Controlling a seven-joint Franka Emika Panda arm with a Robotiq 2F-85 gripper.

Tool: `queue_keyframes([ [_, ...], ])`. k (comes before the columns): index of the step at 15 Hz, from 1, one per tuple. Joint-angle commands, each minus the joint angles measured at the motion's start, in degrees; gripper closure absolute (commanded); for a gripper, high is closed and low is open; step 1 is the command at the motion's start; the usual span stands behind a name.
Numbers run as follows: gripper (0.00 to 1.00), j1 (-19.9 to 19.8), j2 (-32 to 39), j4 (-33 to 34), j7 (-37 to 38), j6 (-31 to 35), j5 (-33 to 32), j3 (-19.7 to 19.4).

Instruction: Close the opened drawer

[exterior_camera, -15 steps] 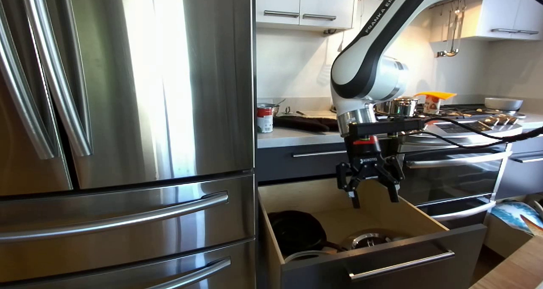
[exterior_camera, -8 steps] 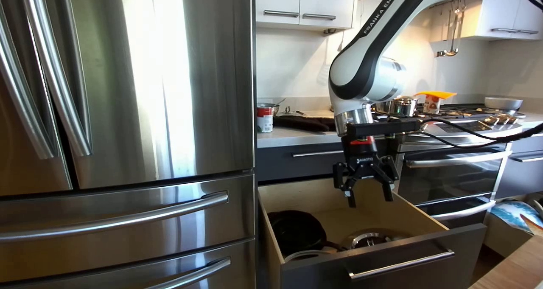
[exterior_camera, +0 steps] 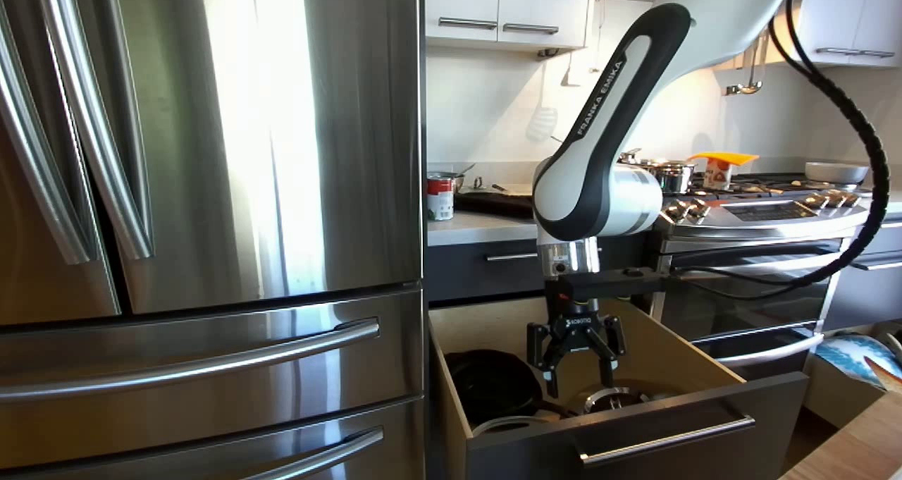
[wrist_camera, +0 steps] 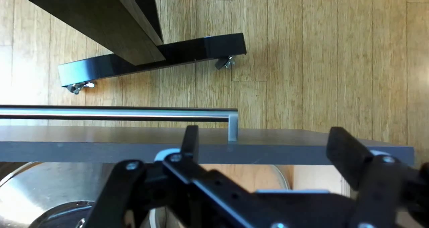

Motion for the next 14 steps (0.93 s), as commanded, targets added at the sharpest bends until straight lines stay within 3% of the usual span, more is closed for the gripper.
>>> queue_keyframes([
  [1,0.34,-0.32,6.59,2.48,-5.50,4.47,3.19,1.74],
  [9,0.96,-0.42,14.39,6.95,-11.77,6.70,5.36,4.88],
  [14,1.00,1.38,17.97,7.70,-10.24,15.40,3.68,3.75],
])
